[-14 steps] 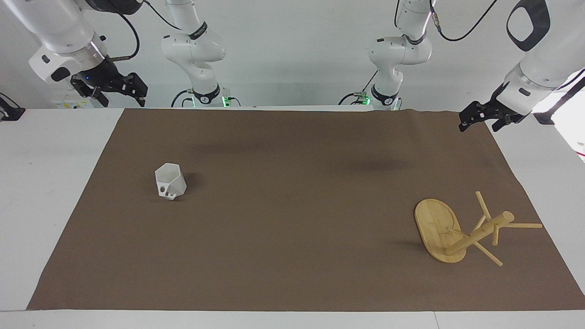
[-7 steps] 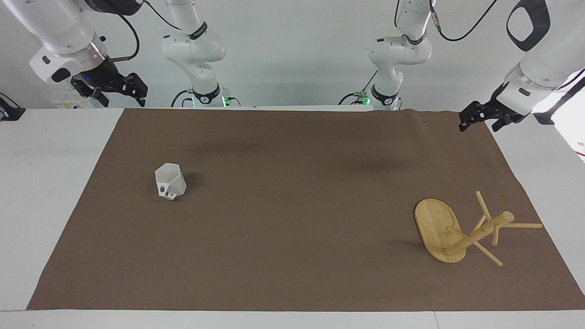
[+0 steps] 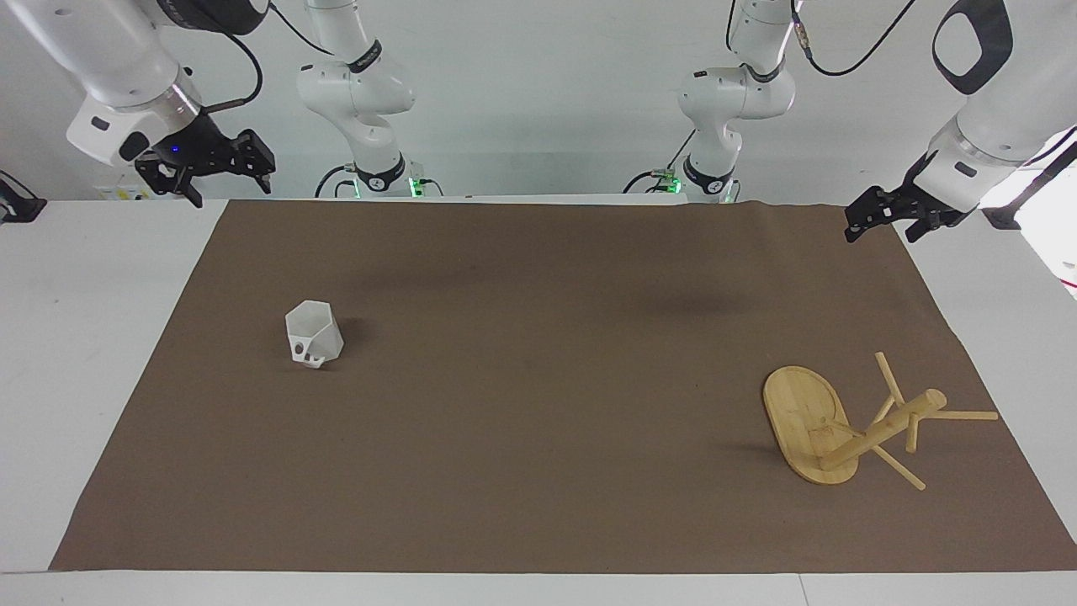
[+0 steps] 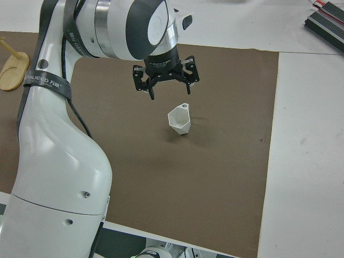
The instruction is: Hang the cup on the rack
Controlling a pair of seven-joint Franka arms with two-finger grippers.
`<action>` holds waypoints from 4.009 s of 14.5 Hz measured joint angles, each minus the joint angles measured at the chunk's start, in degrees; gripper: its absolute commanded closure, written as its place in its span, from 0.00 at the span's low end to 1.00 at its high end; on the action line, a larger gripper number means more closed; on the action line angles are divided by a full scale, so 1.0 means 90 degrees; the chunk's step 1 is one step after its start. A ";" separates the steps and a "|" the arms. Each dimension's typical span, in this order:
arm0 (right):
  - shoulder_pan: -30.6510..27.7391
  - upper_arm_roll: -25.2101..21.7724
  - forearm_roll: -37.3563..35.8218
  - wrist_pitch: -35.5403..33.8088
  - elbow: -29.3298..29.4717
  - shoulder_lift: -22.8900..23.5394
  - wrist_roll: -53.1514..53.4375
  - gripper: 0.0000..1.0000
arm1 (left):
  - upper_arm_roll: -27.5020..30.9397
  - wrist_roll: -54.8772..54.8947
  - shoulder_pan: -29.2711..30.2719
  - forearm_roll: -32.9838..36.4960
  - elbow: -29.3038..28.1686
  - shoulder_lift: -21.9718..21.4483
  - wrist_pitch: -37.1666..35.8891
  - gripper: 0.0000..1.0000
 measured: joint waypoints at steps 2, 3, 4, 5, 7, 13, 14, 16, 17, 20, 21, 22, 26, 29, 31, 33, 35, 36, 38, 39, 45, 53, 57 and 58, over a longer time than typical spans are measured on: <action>-0.0133 -0.0007 0.0003 0.0250 -0.0077 0.0004 -0.1285 0.00 | 0.0000 0.0000 0.0000 0.0000 0.0000 0.0000 0.0000 0.00; -0.0238 -0.0008 0.0066 0.0376 -0.0113 0.0014 -0.1979 0.00 | 0.0000 0.0000 0.0000 0.0000 0.0000 0.0000 0.0000 0.00; -0.0392 -0.0011 0.0249 0.0502 -0.0153 0.0047 -0.2633 0.00 | 0.0000 0.0000 0.0000 0.0000 0.0000 0.0000 0.0000 0.00; -0.0604 -0.0012 0.0512 0.0641 -0.0197 0.0108 -0.3265 0.00 | 0.0000 0.0000 0.0000 0.0000 0.0000 0.0000 0.0000 0.00; -0.1069 -0.0024 0.1186 0.0822 -0.0231 0.0311 -0.4502 0.00 | 0.0000 0.0000 0.0000 0.0000 0.0000 0.0000 0.0000 0.00; -0.2694 -0.0046 0.3558 0.0604 -0.0322 0.1204 -0.7718 0.00 | 0.0000 0.0000 0.0000 0.0000 0.0000 0.0000 0.0000 0.00; -0.2936 -0.0048 0.3925 0.0492 -0.0348 0.1448 -0.8102 0.00 | 0.0000 0.0000 0.0000 0.0000 0.0000 0.0000 0.0000 0.00; -0.3388 -0.0050 0.4677 0.0163 -0.0390 0.2035 -0.8978 0.00 | 0.0000 0.0000 0.0000 0.0000 0.0000 0.0000 0.0000 0.00; -0.3592 -0.0050 0.5119 0.0005 -0.0428 0.2402 -0.9444 0.00 | 0.0000 0.0000 0.0000 0.0000 0.0000 0.0000 0.0000 0.00; -0.3981 -0.0048 0.5917 -0.0429 -0.0496 0.3447 -1.0411 0.00 | 0.0000 0.0000 0.0000 0.0000 0.0000 0.0000 0.0000 0.00; -0.4031 -0.0047 0.6021 -0.0509 -0.0526 0.3692 -1.0677 0.00 | 0.0000 0.0000 0.0000 0.0000 0.0000 0.0000 0.0000 0.00; -0.4058 -0.0046 0.6093 -0.0546 -0.0608 0.3865 -1.0987 0.00 | 0.0000 0.0000 0.0000 0.0000 0.0000 0.0000 0.0000 0.00; -0.4050 -0.0002 0.6532 -0.0552 -0.1266 0.4293 -1.2207 0.00 | 0.0000 0.0000 0.0000 0.0000 0.0000 0.0000 0.0000 0.00; -0.3802 0.0026 0.6642 -0.0364 -0.1447 0.4314 -1.2590 0.00 | 0.0000 0.0000 0.0000 0.0000 0.0000 0.0000 0.0000 0.00; -0.3580 0.0037 0.6653 -0.0209 -0.1598 0.4303 -1.2845 0.00 | 0.0000 0.0000 0.0000 0.0000 0.0000 0.0000 0.0000 0.00; -0.3385 0.0043 0.6661 -0.0114 -0.1701 0.4299 -1.2964 0.00 | 0.0000 0.0000 0.0000 0.0000 0.0000 0.0000 0.0000 0.00; -0.3276 0.0044 0.6663 -0.0081 -0.1719 0.4296 -1.2981 0.00 | 0.0000 0.0000 0.0000 0.0000 0.0000 0.0000 0.0000 0.00; -0.3262 0.0043 0.6667 -0.0069 -0.1720 0.4290 -1.2981 0.00 | 0.0000 0.0000 0.0000 0.0000 0.0000 0.0000 0.0000 0.00; -0.3246 0.0044 0.6800 -0.0021 -0.1737 0.4280 -1.2982 0.00 | 0.0000 0.0000 0.0000 0.0000 0.0000 0.0000 0.0000 0.00; -0.3231 0.0044 0.6869 -0.0012 -0.1768 0.4279 -1.2982 0.00 | 0.0000 0.0000 0.0000 0.0000 0.0000 0.0000 0.0000 0.00; -0.3055 0.0049 0.7003 0.0198 -0.1919 0.4242 -1.2983 0.00 | 0.0000 0.0000 0.0000 0.0000 0.0000 0.0000 0.0000 0.00; -0.2992 0.0053 0.7161 0.0246 -0.1987 0.4224 -1.2989 0.00 | 0.0000 0.0000 0.0000 0.0000 0.0000 0.0000 0.0000 0.00; -0.2834 0.0061 0.7304 0.0246 -0.2020 0.4219 -1.3070 0.00 | 0.0000 0.0000 0.0000 0.0000 0.0000 0.0000 0.0000 0.00; -0.2791 0.0061 0.7333 0.0246 -0.2040 0.4219 -1.3117 0.00 | 0.0000 0.0000 0.0000 0.0000 0.0000 0.0000 0.0000 0.00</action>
